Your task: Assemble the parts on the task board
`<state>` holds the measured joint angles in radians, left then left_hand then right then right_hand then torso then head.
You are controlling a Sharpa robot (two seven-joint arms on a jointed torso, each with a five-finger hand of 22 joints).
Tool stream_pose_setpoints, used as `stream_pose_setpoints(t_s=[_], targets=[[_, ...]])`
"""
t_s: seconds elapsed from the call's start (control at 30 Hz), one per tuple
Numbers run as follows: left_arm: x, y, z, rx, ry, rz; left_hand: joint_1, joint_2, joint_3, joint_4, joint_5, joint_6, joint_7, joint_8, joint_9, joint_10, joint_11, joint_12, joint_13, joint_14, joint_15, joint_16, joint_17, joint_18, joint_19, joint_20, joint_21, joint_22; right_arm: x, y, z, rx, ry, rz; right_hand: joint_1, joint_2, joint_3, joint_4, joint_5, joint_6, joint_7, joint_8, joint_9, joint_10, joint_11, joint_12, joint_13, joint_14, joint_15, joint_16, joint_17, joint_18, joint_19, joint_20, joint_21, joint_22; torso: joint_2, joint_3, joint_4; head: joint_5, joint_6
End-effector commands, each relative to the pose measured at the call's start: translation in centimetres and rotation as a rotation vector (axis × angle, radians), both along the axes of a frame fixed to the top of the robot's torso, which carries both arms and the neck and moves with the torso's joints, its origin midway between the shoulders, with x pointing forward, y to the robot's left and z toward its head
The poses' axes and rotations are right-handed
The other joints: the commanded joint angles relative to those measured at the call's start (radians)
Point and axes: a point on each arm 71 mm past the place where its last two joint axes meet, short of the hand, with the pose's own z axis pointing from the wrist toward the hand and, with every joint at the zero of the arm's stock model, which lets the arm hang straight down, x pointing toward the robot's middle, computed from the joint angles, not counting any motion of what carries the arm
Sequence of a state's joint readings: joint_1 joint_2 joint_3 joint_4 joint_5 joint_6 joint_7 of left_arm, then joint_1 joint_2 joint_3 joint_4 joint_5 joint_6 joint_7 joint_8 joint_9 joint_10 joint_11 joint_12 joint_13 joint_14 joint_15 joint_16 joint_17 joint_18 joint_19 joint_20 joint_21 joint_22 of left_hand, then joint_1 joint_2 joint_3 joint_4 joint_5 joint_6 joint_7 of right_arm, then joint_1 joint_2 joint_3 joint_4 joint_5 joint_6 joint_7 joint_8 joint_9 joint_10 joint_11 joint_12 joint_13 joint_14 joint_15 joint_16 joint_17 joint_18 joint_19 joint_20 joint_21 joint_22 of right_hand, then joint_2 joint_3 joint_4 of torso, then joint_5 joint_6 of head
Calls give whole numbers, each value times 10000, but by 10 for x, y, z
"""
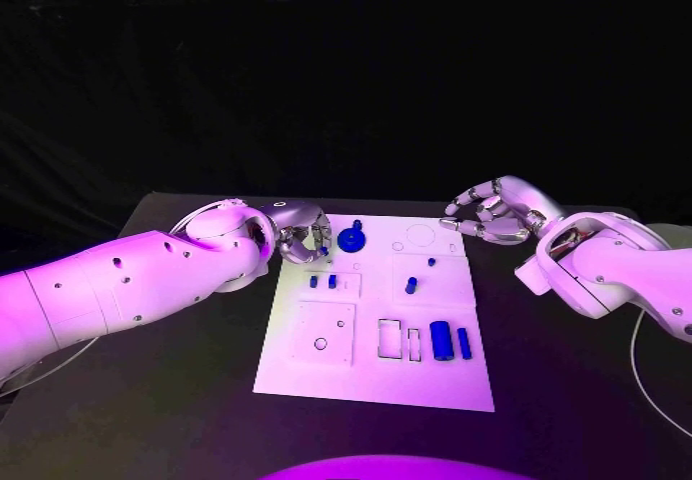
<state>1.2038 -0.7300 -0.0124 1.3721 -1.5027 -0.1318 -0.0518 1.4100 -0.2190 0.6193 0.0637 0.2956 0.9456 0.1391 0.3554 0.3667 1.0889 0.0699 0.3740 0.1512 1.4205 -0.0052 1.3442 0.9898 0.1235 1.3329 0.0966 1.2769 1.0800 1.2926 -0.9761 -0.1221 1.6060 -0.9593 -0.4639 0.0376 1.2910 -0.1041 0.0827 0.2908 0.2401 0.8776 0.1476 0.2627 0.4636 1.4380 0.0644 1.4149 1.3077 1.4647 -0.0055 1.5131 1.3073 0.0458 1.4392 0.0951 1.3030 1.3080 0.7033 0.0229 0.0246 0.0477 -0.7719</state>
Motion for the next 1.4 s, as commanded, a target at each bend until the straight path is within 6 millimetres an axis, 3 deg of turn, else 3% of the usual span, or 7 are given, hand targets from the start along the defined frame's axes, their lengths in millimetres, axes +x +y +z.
stream_pose_setpoints(t_s=[0.03,1.4], targets=[[0,-3,-3,54,339,-46,-125,-12,-30,6,-41,41,0,-64,14,84,19,-49,-15,65,9,49,-8,-192,-5,9,43,-13,0,1,0,-19,-42,84,-8,88,-45,-13,38,-10,-27,63,12,-19,-16,2,1099,665,-48,-61,868,197,-62,-4,-33,573,13,6,-21,5,-14],[3,-13,-19,490,1029,-201,-165,3,-42,16,-63,72,-11,-84,20,130,11,-114,-24,29,4,16,-101,-175,-55,2,-9,-91,-1,2,0,-7,-49,107,-13,110,-71,-20,43,-9,-34,80,17,-25,-23,-12,1085,661,-55,-77,846,201,-66,-9,-62,560,-4,9,-4,-72,-146]])
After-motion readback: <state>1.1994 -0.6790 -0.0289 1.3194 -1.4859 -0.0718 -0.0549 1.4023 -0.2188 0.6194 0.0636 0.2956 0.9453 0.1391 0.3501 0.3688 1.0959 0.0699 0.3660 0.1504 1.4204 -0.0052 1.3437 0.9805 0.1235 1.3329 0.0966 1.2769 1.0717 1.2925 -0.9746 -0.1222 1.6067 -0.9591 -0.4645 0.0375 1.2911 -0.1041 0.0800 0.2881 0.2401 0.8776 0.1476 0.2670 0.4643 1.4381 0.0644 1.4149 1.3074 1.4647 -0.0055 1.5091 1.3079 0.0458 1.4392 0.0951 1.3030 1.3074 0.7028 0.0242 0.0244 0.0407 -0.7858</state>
